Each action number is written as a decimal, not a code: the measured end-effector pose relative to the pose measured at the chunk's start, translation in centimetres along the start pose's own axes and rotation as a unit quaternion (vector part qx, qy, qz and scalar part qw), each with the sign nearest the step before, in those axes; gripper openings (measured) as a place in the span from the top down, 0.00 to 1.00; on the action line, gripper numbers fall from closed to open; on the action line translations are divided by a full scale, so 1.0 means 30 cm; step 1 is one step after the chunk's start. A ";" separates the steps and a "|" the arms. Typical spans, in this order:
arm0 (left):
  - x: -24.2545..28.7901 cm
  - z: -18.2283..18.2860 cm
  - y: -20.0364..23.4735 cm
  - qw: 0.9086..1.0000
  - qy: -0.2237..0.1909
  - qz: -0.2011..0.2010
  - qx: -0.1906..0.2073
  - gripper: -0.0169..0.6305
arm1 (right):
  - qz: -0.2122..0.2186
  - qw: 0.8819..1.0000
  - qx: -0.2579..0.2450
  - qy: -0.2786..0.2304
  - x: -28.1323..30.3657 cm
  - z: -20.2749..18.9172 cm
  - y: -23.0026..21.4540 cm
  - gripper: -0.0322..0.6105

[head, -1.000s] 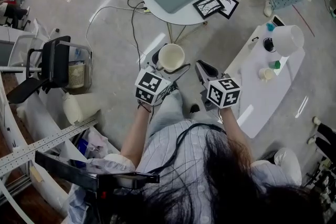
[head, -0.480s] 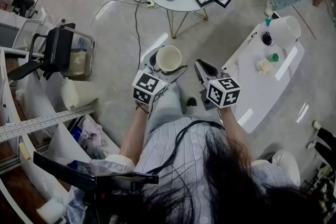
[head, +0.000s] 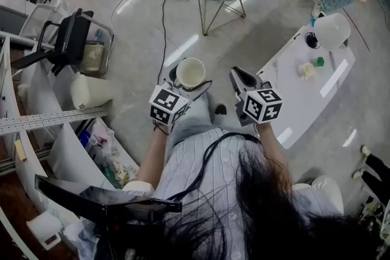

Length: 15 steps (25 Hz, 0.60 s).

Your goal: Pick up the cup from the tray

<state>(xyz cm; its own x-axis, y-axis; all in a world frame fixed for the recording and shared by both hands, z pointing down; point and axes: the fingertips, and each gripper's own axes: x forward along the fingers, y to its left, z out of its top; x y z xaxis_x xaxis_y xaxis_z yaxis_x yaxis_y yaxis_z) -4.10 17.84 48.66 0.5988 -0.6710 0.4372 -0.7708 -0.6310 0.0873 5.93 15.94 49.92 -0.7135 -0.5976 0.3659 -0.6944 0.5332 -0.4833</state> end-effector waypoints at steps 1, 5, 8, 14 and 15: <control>-0.010 -0.012 -0.009 1.000 0.001 0.003 -0.003 0.29 | 0.001 1.000 0.000 0.000 -0.007 -0.006 0.000 0.88; -0.053 -0.059 -0.052 1.000 0.007 0.012 -0.017 0.29 | 0.008 1.000 0.002 -0.003 -0.034 -0.022 0.016 0.88; -0.085 -0.091 -0.089 1.000 0.013 0.014 -0.024 0.29 | 0.014 1.000 0.002 -0.009 -0.054 -0.026 0.035 0.88; -0.110 -0.130 -0.135 0.999 0.021 0.010 -0.031 0.29 | 0.021 1.000 -0.008 -0.021 -0.095 -0.024 0.060 0.88; -0.113 -0.132 -0.136 0.999 0.020 0.009 -0.031 0.29 | 0.021 1.000 -0.010 -0.021 -0.099 -0.028 0.064 0.88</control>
<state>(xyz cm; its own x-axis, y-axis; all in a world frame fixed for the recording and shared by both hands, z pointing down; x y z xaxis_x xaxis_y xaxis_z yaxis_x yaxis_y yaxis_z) -3.84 24.23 50.36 0.5760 -0.6653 0.4750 -0.7943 -0.5927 0.1331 6.63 19.25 48.57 -0.7383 -0.5982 0.3115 -0.6654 0.5705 -0.4815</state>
